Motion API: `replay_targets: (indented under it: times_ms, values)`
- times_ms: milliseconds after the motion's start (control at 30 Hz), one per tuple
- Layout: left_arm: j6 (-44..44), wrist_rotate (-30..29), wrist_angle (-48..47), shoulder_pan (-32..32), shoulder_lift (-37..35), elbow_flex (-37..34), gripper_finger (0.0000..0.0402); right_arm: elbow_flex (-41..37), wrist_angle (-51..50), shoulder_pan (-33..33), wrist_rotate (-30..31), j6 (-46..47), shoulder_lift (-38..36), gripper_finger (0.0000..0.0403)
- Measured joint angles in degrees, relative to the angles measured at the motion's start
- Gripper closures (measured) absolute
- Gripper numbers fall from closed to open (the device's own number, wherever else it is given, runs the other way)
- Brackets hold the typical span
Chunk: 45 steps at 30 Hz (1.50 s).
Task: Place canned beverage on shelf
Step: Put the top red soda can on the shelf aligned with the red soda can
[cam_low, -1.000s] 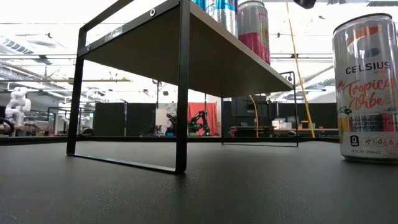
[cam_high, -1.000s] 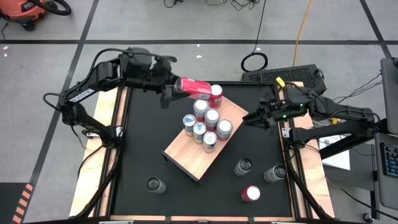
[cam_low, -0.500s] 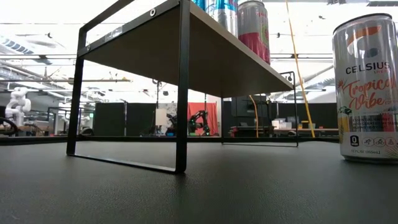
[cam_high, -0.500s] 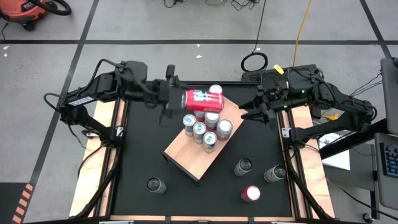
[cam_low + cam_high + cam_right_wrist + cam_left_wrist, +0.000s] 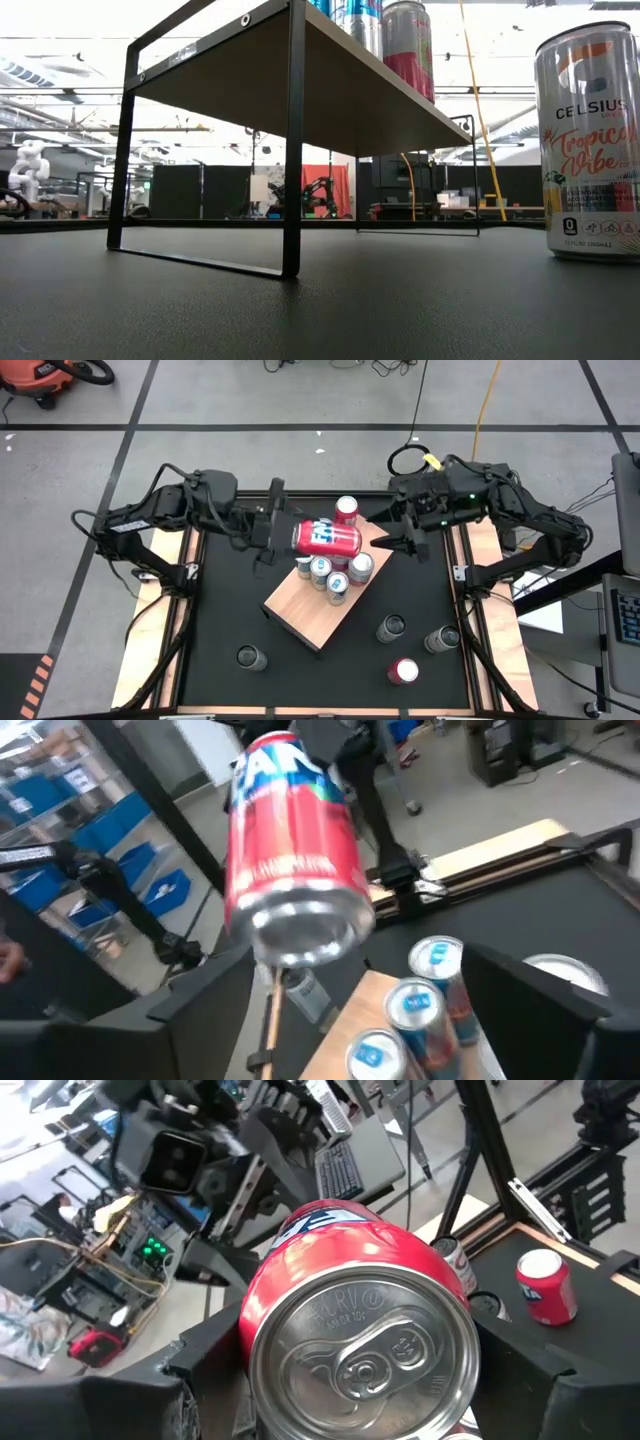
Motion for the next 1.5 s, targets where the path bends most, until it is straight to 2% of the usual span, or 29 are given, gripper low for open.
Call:
replay_targets:
  times_ms: [267,533,700,1200,1300,1500]
  values:
    - [1.6,0.1,-1.1,-0.2,1.9,-0.1,0.0116,6.4,0.0,-0.2,-5.2,-2.2,6.9,0.0053]
    - [2.5,0.2,0.3,-0.7,2.7,0.0,0.0116,9.5,-0.1,-1.6,-15.2,-2.4,12.3,0.0053]
    - [2.5,0.4,0.7,-0.8,2.8,-0.1,0.0116,10.6,0.0,-1.6,-17.1,-3.0,14.8,0.0054]
    - [2.1,0.1,0.2,-1.0,2.8,-0.1,0.0116,10.8,0.1,-1.6,-22.0,-3.1,15.8,0.0128]
    - [2.0,0.1,0.2,-1.0,2.8,-0.1,0.0116,10.8,0.1,-1.4,-21.3,-1.9,15.7,0.012]
    - [1.6,0.1,0.4,-1.0,2.8,-0.1,0.0116,10.8,0.1,-1.2,-22.2,-1.6,15.8,0.0068]
